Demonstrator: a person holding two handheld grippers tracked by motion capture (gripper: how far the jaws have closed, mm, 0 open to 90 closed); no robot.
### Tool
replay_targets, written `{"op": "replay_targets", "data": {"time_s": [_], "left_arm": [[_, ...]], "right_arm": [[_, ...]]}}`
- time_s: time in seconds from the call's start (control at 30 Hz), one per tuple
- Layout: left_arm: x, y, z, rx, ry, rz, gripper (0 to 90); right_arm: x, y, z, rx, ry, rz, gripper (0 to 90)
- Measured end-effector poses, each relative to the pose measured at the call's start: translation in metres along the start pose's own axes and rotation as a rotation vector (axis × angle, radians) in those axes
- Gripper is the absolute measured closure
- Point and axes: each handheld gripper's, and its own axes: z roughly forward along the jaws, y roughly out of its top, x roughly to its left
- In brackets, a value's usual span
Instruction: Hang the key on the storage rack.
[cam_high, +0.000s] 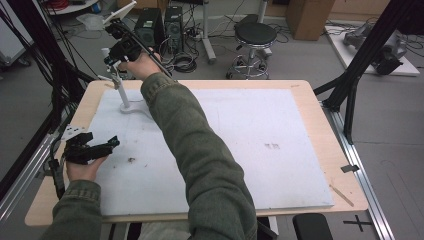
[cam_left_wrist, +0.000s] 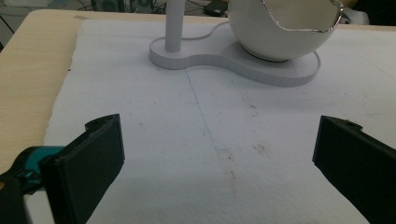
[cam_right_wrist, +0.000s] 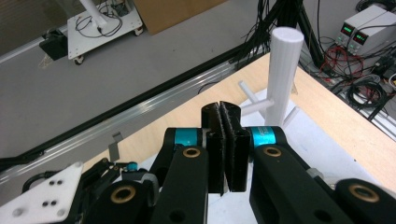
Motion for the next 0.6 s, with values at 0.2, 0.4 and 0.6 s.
{"op": "replay_targets", "data": {"time_s": [0.2,0.4,0.6], "left_arm": [[0.001,0.000,0.001,-0.003,-0.006,-0.011,2.5],[0.002,0.000,0.001,-0.004,-0.010,-0.018,2.5],[0.001,0.000,0.002,-0.005,-0.015,-0.027,2.5]], "right_arm": [[-0.001,0.007,0.009,-0.005,-0.014,0.005,88.7],[-0.007,0.010,0.016,-0.012,-0.043,0.031,88.7],[-0.010,0.015,0.019,-0.011,-0.055,0.047,88.7]]}}
